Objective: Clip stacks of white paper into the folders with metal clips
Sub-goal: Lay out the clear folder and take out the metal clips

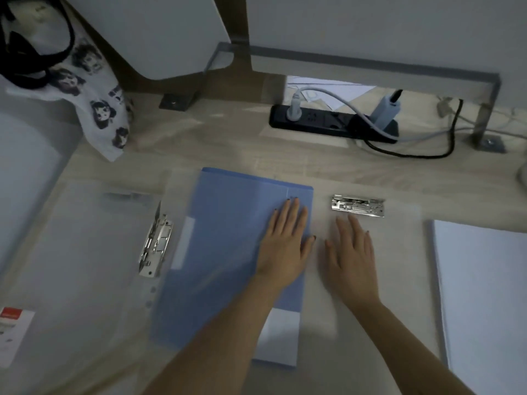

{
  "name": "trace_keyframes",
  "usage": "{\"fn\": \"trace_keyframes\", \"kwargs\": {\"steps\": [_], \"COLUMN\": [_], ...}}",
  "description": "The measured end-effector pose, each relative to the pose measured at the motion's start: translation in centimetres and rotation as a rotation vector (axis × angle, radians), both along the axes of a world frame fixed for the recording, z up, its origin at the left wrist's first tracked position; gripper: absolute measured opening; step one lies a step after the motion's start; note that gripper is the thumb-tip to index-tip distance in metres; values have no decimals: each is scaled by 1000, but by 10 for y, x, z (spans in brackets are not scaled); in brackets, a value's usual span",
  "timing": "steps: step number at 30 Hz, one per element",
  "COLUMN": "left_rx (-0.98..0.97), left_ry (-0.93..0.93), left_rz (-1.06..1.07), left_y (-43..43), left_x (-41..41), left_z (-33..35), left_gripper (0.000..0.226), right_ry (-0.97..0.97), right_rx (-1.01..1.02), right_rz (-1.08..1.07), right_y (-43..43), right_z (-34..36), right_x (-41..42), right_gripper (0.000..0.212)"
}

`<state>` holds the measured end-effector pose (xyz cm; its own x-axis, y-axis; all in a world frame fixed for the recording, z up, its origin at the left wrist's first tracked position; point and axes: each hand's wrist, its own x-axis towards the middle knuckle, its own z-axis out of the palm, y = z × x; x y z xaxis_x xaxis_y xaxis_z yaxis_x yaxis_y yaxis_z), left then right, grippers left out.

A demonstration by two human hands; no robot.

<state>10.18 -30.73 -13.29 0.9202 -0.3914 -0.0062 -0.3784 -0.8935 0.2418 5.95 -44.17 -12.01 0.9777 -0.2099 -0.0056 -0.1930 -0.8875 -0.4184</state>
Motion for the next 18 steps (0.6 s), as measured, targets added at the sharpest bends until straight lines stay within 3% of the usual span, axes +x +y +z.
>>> {"fn": "trace_keyframes", "kwargs": {"steps": [5, 18], "left_rx": [-3, 8], "left_ry": [-15, -13], "left_rz": [16, 45], "left_y": [-1, -3], "left_x": [-3, -3], "left_z": [-14, -12], "left_gripper": [59, 63], "right_ry": [-27, -113], "right_rx": [-104, -43], "right_rz": [67, 118], "right_y": [-14, -23], "right_z": [-3, -14], "right_x": [39, 51], "right_gripper": [56, 44]}}
